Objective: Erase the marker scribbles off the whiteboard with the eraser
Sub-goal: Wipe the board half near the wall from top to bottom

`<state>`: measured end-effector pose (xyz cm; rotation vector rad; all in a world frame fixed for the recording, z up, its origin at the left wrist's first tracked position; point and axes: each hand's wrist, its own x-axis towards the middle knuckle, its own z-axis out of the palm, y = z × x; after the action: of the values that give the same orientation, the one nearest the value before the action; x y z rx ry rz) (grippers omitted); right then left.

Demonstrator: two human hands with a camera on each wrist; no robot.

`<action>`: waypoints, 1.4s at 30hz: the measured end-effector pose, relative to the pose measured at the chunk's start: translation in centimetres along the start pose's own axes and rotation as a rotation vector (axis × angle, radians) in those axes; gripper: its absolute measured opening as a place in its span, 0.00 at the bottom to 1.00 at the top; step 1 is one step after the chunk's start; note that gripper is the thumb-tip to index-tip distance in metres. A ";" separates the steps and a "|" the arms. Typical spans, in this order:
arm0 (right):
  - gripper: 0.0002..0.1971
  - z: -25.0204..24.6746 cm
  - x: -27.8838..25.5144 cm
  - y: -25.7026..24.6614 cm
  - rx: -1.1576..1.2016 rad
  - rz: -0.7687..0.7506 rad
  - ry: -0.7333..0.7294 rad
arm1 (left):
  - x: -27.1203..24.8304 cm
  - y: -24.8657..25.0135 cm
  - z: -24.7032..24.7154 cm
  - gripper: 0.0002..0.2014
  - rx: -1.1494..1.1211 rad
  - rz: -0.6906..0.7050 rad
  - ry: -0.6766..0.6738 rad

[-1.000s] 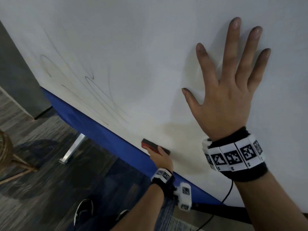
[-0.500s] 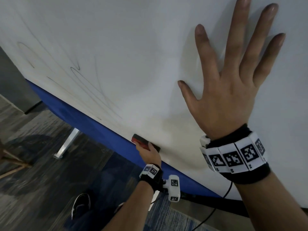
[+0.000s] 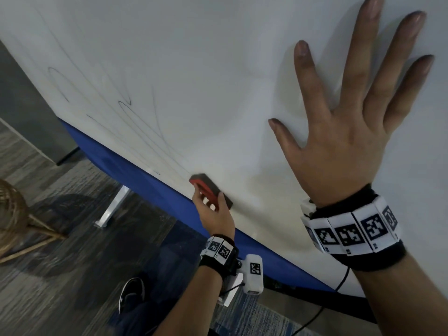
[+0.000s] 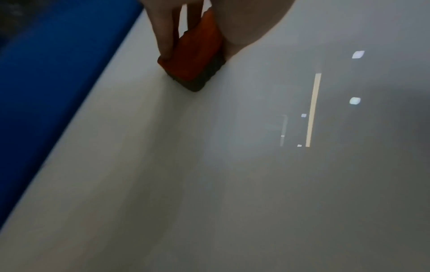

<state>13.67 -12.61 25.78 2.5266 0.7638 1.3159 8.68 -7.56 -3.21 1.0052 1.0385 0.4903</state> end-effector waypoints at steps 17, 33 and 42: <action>0.35 0.5 -0.6 -1.0 0.073 0.019 -0.015 | 5.5 8.0 -2.7 0.32 0.015 0.058 0.042; 0.34 0.2 -0.3 -2.4 0.101 -0.006 -0.037 | 8.7 5.9 -4.3 0.32 0.247 -0.110 -0.025; 0.28 -2.1 7.5 -2.8 0.147 -0.154 0.027 | 5.0 23.5 -0.9 0.34 -0.008 0.539 0.020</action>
<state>14.50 -6.41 31.21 2.5043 1.0746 1.2893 12.75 8.08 14.66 1.2778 0.7739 0.9430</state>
